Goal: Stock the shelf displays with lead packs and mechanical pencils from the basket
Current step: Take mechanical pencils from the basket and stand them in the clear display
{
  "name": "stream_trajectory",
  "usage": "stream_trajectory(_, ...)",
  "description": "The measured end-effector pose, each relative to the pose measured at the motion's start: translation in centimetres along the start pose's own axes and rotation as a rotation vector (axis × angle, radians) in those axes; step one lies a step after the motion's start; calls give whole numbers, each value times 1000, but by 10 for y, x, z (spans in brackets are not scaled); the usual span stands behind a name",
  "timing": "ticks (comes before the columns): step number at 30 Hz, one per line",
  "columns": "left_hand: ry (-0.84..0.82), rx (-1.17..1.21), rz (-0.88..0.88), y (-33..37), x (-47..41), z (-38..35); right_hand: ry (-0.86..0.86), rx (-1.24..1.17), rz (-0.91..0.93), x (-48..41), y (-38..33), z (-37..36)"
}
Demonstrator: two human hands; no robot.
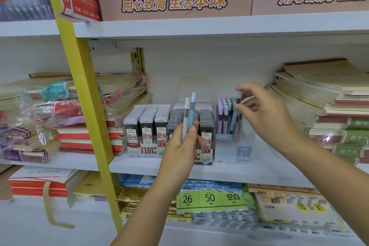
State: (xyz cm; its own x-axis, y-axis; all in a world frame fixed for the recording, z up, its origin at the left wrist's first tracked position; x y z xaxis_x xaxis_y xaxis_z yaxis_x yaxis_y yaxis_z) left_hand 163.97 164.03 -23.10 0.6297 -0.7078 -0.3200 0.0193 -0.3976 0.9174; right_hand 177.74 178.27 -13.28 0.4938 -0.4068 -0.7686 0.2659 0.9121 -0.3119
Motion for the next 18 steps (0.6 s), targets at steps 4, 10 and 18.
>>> stream_trajectory(4, 10, 15, 14, -2, 1, 2, 26, 139, 67, 5, 6, -11)
stream_trajectory(10, 14, 16, 21, -4, 1, 4, -12, 293, 83, 10, 14, -23)
stream_trajectory(18, 15, 21, 31, -7, -1, 4, -98, 261, 15, 0, 20, -24)
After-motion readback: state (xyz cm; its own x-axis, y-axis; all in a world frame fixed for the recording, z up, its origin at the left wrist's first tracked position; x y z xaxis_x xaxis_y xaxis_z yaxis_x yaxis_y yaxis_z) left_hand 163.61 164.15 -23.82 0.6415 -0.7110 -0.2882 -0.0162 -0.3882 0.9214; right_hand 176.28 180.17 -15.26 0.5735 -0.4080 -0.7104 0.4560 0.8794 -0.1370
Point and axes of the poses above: each hand's wrist, its own x-axis away from the middle knuckle, its own z-axis out of the back of the hand, y = z × x, the point moved 7 cm from there along -x, towards the middle knuckle, and after that the axes turned 11 degrees about x, right-handed, at the moved point
